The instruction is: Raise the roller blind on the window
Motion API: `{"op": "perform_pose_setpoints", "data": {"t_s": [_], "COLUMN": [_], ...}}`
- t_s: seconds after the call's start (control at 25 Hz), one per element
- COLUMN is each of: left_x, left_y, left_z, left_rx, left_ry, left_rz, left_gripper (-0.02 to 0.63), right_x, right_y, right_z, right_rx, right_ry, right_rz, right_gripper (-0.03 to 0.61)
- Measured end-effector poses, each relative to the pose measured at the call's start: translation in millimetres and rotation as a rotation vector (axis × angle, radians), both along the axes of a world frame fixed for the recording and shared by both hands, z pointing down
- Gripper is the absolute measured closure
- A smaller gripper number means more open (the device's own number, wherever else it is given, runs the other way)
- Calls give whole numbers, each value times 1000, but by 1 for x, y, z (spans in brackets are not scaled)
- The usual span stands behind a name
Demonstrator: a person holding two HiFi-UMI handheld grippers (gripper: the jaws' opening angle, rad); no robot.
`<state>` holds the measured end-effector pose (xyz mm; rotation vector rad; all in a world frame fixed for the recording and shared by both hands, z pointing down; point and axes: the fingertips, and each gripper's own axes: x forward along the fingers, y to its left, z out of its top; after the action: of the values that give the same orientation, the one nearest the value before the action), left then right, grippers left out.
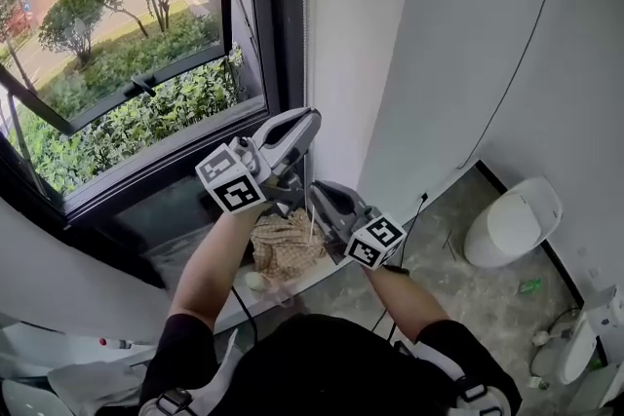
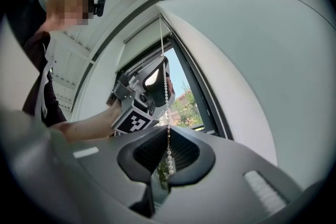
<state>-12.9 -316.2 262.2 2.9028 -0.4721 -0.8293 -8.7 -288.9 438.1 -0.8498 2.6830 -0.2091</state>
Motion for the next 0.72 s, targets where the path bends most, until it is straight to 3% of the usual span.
{"op": "perform_pose_setpoints", "data": {"t_s": [0.2,0.36,0.44,0.52,0.72], "left_x": [-3,-12,-16,-21,-31], "left_y": [-3,6,3,-3,-7], "left_z": [104,147,145,142,143], "left_rx": [-121,-204,-193,-169,-177], "left_ry": [-91,-52,-62,-102,-74], "left_rz": [-51,-53,-92,-150,-176], "left_gripper": [603,603,603,603,603], "right_x": [-4,-7,-7,-4,7], "right_y": [-1,8,8,6,0], "right_z": [107,148,137,108,-12], "right_rx": [-191,-257,-226,-164,63], "right_ry": [169,271,270,229,76], "right_rz": [22,12,-10,-28,0], "right_gripper": [563,561,534,442,454]}}
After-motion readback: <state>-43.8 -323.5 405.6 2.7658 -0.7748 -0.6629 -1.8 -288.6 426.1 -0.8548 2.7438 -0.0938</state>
